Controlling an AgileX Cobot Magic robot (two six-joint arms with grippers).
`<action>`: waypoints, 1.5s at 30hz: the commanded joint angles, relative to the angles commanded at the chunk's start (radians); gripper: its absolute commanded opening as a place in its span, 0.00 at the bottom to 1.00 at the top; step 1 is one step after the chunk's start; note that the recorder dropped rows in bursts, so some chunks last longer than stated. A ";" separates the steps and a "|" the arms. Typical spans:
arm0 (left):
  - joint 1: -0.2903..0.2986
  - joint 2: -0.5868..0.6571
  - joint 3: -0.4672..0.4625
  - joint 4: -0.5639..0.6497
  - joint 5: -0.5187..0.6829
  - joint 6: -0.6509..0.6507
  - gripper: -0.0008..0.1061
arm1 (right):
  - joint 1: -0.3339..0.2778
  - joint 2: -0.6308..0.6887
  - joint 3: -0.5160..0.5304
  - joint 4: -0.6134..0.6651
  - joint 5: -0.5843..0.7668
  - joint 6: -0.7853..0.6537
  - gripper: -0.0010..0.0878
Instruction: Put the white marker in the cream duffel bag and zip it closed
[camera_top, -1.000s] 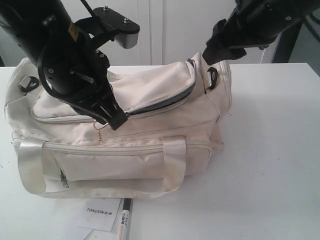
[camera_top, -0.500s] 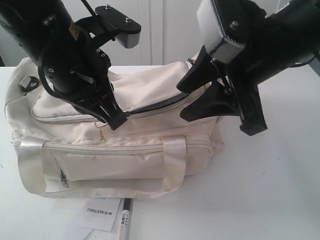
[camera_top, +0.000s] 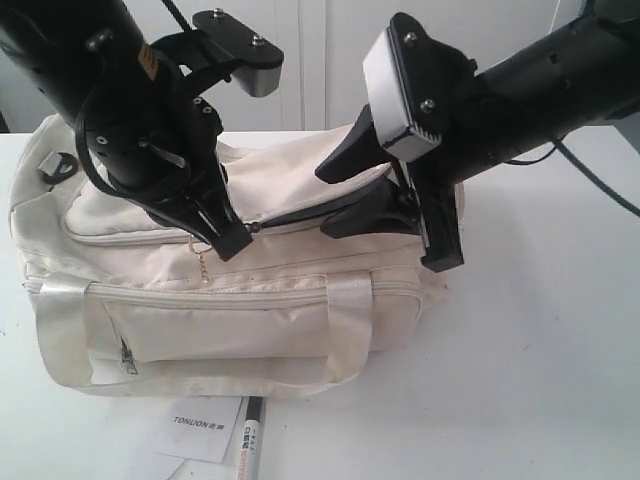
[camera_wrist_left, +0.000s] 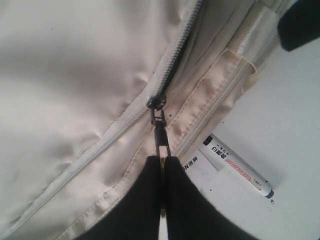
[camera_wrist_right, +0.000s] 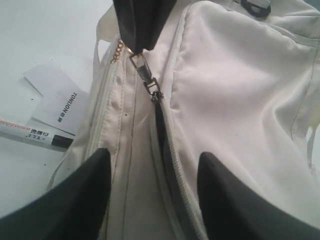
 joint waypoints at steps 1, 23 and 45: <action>0.000 0.000 0.000 0.000 0.000 0.000 0.01 | 0.005 0.009 0.000 0.000 -0.015 0.000 0.55; 0.000 0.000 0.000 0.009 0.029 0.009 0.01 | 0.018 0.065 0.000 0.003 -0.108 0.002 0.01; 0.000 0.000 0.000 0.111 0.177 0.013 0.01 | 0.018 0.039 0.000 -0.029 -0.154 0.029 0.01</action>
